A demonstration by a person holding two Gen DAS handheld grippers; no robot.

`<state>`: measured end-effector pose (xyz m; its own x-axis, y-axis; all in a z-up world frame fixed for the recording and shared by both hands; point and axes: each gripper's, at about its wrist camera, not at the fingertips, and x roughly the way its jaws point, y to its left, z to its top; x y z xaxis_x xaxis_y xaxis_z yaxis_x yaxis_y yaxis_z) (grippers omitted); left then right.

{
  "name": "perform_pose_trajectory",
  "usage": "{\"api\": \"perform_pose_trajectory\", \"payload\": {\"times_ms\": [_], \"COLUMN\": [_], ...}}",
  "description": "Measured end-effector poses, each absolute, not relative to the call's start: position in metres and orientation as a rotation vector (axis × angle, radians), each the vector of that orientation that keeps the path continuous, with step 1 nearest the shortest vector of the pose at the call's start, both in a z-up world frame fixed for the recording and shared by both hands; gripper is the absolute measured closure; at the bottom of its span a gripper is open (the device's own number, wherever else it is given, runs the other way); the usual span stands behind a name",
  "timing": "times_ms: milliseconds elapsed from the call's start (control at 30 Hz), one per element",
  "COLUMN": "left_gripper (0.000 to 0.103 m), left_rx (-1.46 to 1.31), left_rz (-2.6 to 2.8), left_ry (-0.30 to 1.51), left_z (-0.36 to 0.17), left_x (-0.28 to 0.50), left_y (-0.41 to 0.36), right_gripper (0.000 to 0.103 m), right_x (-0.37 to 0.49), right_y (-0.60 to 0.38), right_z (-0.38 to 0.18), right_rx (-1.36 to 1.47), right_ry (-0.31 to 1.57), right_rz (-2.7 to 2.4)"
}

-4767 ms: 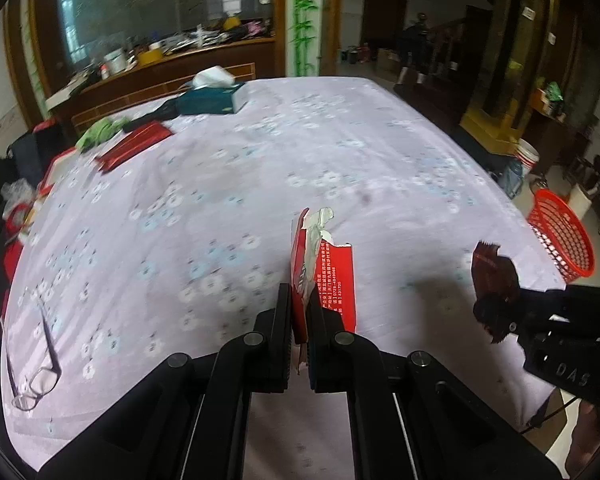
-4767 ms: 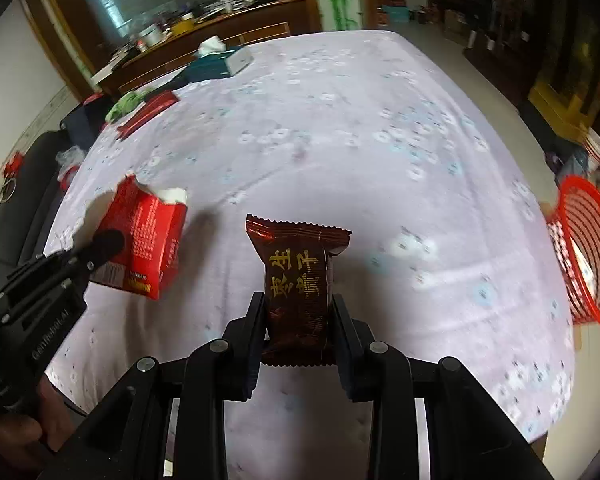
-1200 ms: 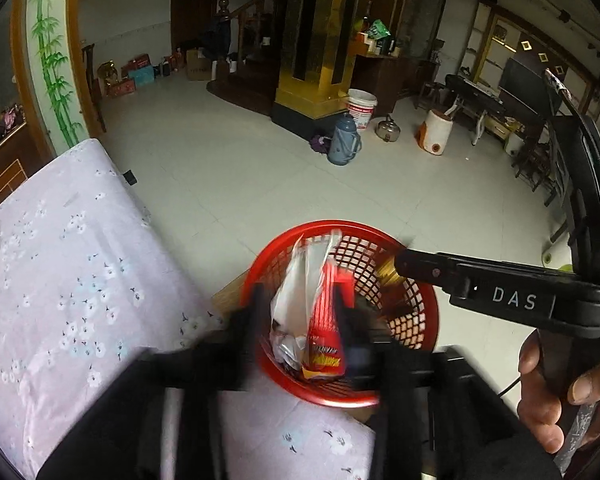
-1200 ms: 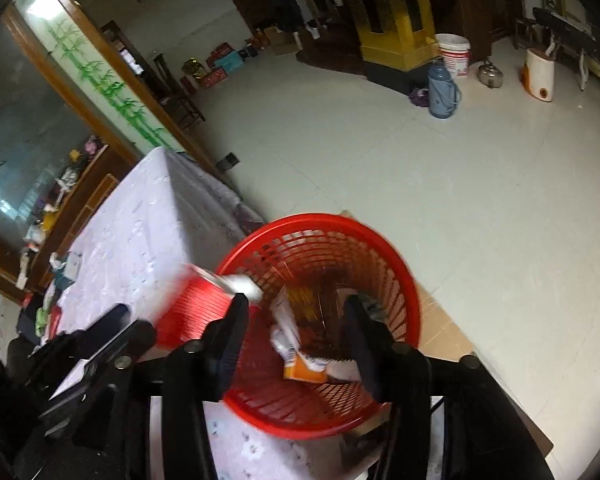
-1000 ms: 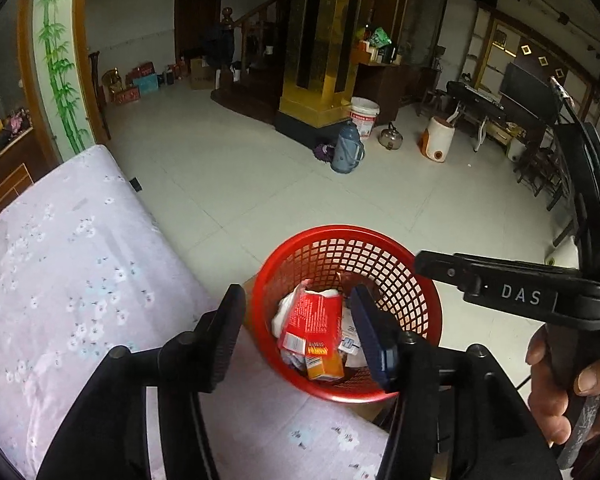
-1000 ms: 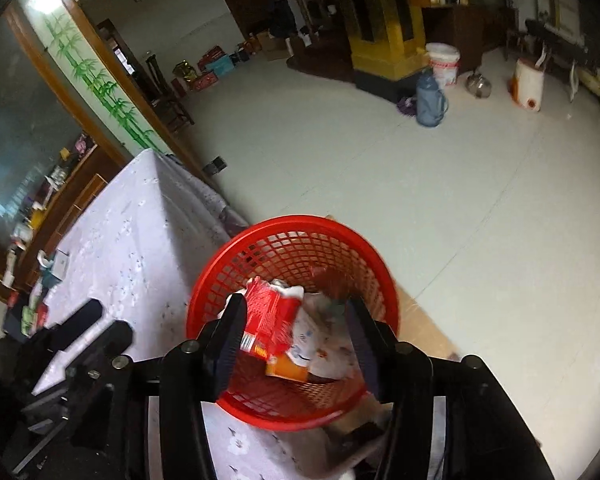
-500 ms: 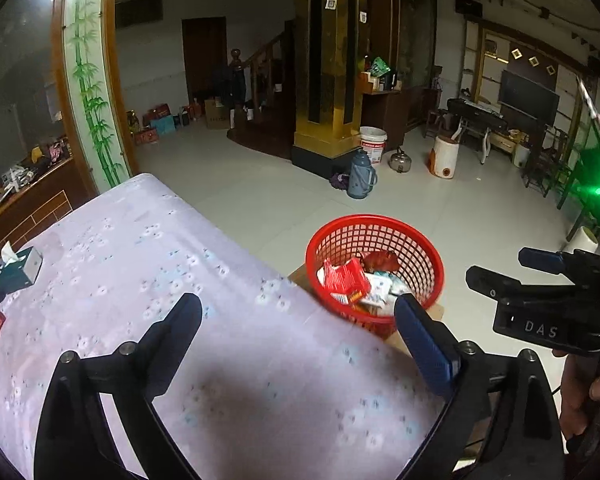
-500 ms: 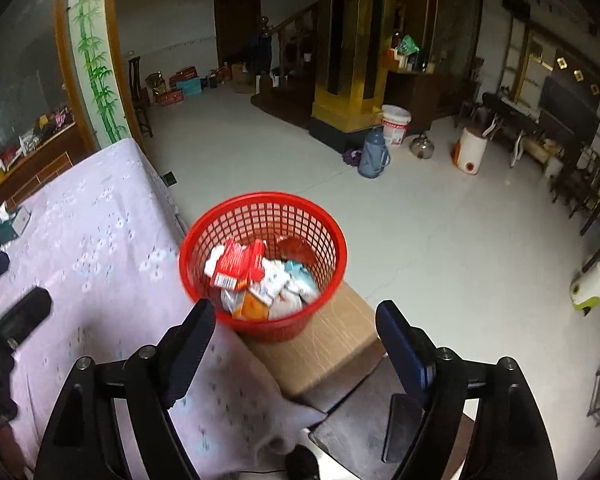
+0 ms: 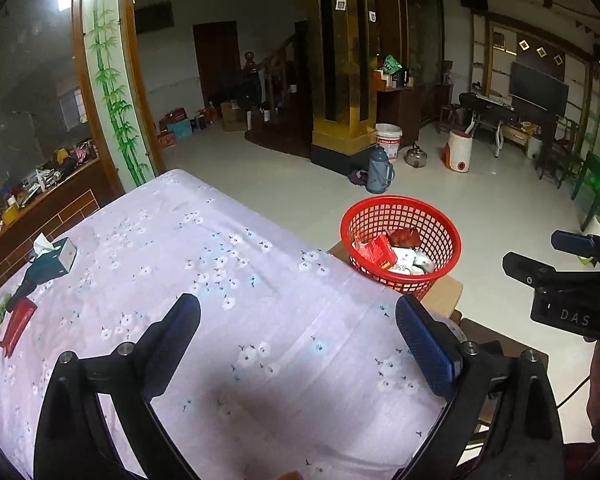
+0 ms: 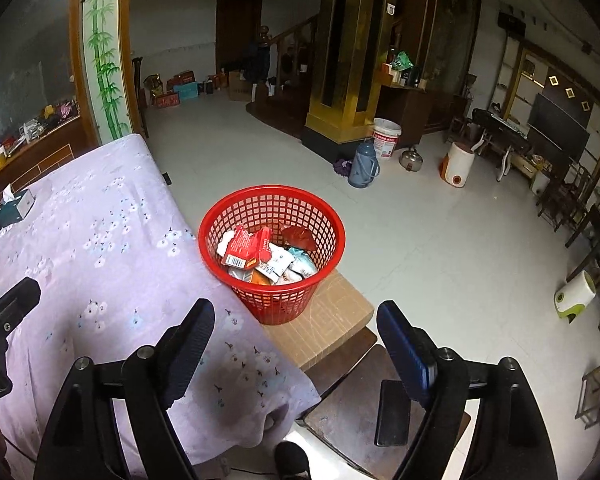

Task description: Collect trash

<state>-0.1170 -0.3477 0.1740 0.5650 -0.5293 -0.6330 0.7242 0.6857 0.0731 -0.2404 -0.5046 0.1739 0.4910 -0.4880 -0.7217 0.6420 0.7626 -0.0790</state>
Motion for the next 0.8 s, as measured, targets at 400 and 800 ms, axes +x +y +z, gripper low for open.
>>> {"api": "perform_pose_trajectory", "payload": {"times_ms": [400,800], "left_gripper": [0.006,0.005], "left_rx": [0.396,0.404], "left_rz": [-0.698,-0.664], "left_ry": [0.554,0.490], "left_z": [0.182,0.186], "left_x": [-0.127,-0.134], "left_y": [-0.344,-0.343], "right_gripper": [0.016,0.016], "right_x": [-0.240,-0.237], "right_y": [-0.499,-0.503], "right_z": [0.172,0.168], "right_rx": [0.218,0.221], "right_ry": [0.812,0.816], "right_rz": [-0.681,-0.674]}}
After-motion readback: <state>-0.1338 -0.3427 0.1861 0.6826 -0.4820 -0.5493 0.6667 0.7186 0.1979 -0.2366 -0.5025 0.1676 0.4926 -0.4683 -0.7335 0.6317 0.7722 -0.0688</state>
